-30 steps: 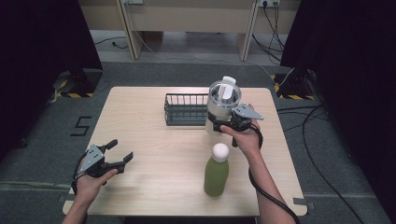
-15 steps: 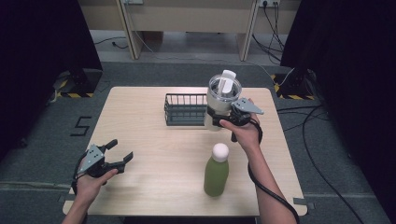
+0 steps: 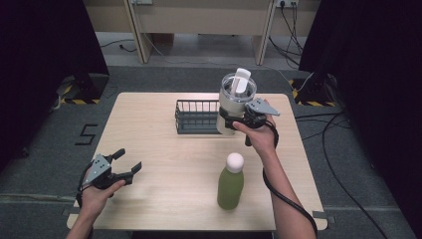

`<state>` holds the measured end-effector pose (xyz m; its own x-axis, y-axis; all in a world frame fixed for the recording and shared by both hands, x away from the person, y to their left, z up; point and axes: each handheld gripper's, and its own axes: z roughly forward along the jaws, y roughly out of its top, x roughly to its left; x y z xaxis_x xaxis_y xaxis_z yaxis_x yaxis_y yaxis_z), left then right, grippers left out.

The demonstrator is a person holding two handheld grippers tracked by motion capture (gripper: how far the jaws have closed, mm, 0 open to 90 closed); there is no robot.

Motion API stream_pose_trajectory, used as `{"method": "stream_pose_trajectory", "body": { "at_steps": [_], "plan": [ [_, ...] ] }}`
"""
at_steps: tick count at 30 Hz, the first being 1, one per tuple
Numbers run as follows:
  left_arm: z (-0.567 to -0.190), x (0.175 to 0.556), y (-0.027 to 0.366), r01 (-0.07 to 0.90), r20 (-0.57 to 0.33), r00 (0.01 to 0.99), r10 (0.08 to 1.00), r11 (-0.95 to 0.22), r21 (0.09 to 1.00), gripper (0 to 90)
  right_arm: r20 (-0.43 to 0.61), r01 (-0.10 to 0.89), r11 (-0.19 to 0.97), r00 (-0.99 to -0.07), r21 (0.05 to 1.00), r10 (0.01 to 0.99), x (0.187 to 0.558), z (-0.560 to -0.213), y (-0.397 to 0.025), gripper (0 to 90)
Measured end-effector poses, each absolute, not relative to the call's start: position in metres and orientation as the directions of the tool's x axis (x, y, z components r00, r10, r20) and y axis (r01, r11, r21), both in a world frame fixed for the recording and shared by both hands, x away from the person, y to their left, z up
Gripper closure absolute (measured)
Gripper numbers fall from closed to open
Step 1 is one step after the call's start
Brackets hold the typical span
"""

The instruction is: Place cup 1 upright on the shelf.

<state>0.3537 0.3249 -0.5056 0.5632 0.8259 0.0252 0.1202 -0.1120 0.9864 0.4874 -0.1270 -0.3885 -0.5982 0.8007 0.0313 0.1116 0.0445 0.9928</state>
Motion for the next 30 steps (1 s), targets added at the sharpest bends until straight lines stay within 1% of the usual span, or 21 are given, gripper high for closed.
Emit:
{"method": "stream_pose_trajectory", "body": {
  "at_steps": [30],
  "plan": [
    [-0.506,0.354,0.326,0.122,0.019,0.560,0.828,-0.106,0.987,15.0,0.030,0.106,0.040,-0.584,0.994,0.811,0.513,-0.368,-0.113,10.3]
  ]
}}
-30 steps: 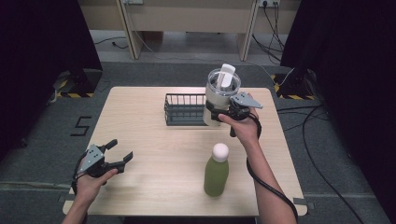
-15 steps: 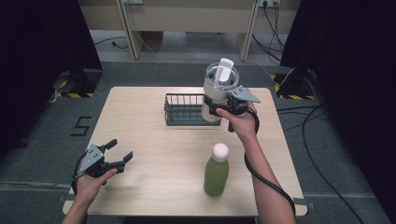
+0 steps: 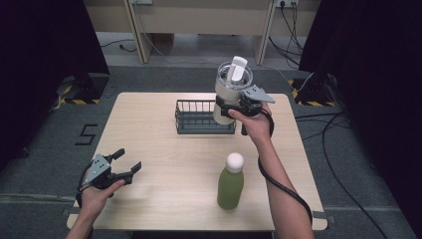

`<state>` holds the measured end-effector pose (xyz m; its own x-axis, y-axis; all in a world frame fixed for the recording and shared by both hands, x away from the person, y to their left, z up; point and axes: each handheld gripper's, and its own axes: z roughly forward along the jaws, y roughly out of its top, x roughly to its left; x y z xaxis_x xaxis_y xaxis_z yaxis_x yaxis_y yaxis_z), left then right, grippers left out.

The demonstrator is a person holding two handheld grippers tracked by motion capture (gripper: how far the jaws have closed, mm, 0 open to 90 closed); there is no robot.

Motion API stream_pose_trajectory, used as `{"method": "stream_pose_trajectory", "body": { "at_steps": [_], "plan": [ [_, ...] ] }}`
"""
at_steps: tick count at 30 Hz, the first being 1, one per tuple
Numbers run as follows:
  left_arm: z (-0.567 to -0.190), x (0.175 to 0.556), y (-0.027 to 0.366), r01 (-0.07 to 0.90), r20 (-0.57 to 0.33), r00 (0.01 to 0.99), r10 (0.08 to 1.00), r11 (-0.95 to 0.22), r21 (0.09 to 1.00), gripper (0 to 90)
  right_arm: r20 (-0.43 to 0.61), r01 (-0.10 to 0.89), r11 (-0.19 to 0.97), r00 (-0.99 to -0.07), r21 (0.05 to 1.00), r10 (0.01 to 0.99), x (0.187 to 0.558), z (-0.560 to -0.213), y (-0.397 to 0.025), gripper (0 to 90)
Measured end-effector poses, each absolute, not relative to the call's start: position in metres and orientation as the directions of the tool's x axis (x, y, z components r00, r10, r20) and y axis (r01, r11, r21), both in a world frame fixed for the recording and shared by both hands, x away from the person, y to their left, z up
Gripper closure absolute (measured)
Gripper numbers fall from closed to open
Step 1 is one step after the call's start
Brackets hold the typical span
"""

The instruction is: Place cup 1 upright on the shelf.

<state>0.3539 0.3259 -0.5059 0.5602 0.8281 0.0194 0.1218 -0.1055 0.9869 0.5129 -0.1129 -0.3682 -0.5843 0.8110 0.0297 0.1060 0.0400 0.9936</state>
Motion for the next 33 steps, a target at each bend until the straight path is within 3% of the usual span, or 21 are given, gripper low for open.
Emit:
{"method": "stream_pose_trajectory", "body": {
  "at_steps": [33],
  "plan": [
    [-0.507,0.354,0.327,0.128,0.009,0.555,0.832,-0.097,0.987,14.7,0.032,0.159,0.066,-0.547,0.985,0.836,0.562,-0.371,-0.093,10.3]
  ]
}}
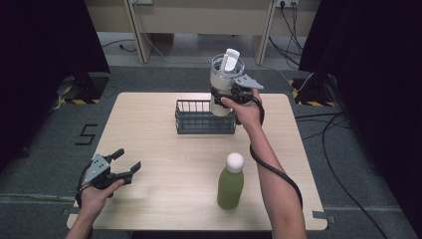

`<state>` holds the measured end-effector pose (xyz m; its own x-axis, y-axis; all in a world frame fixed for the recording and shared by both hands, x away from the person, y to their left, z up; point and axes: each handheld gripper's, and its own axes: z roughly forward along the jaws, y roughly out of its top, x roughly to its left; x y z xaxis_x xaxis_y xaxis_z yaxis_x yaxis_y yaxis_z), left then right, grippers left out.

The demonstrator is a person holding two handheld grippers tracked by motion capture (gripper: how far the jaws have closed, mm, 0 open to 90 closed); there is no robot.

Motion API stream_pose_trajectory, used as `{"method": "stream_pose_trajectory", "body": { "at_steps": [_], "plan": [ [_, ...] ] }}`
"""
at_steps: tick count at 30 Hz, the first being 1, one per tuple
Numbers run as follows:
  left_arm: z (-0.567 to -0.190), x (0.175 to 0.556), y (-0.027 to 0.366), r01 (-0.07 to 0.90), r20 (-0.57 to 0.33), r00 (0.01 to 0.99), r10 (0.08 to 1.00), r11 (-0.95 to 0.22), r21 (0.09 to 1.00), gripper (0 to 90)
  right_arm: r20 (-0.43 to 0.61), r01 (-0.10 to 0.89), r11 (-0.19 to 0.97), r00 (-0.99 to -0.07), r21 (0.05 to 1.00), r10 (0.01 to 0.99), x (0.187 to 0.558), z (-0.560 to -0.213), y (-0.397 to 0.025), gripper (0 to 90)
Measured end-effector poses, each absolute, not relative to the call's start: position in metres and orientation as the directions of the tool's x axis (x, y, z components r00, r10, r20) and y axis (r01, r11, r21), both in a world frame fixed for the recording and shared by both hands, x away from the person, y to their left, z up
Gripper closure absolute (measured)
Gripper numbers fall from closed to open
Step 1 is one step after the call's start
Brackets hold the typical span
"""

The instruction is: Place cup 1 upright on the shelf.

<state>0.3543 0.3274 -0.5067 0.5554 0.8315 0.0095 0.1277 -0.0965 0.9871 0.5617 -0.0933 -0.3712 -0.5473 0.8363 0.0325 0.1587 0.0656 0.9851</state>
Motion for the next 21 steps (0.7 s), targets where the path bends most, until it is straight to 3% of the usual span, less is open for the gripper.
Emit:
{"method": "stream_pose_trajectory", "body": {
  "at_steps": [21],
  "plan": [
    [-0.508,0.355,0.327,0.133,0.004,0.554,0.833,-0.093,0.987,14.7,0.034,0.190,0.078,-0.528,0.979,0.849,0.577,-0.385,-0.091,10.3]
  ]
}}
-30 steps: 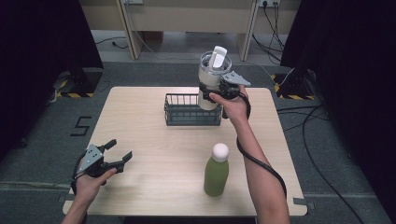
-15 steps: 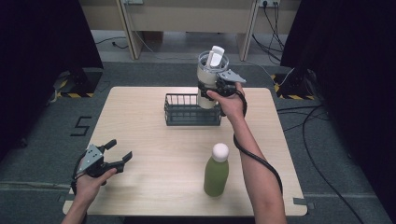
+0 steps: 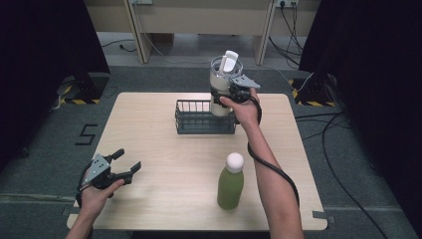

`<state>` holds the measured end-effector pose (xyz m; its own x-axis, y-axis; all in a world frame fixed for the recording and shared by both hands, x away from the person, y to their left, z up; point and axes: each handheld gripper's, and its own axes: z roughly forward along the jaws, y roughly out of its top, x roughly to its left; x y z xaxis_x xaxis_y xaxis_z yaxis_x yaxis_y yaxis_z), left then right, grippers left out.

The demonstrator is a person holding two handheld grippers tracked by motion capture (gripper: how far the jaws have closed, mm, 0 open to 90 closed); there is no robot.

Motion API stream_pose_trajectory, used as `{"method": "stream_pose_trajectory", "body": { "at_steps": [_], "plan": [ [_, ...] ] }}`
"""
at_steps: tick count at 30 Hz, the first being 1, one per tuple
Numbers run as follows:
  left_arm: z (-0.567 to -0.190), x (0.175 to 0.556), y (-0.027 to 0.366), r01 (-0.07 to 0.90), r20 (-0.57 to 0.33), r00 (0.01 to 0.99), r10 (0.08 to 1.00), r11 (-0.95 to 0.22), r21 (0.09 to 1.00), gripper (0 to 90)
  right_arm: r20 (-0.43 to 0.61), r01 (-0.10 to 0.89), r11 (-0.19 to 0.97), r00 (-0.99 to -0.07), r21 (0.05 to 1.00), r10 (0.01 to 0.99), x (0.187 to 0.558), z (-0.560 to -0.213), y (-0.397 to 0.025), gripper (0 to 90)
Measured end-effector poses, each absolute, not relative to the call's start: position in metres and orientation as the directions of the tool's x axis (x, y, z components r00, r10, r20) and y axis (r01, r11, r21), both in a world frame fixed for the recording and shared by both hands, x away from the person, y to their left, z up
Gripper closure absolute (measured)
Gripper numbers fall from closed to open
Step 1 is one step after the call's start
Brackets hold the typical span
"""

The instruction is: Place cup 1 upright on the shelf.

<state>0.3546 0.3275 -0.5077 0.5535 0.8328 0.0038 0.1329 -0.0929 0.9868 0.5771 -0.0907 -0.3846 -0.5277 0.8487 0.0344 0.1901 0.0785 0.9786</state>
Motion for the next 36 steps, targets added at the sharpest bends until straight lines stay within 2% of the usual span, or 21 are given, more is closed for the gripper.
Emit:
{"method": "stream_pose_trajectory", "body": {
  "at_steps": [36],
  "plan": [
    [-0.509,0.355,0.326,0.139,0.000,0.559,0.829,-0.093,0.986,14.8,0.034,0.249,0.111,-0.512,0.962,0.858,0.582,-0.419,-0.089,10.2]
  ]
}}
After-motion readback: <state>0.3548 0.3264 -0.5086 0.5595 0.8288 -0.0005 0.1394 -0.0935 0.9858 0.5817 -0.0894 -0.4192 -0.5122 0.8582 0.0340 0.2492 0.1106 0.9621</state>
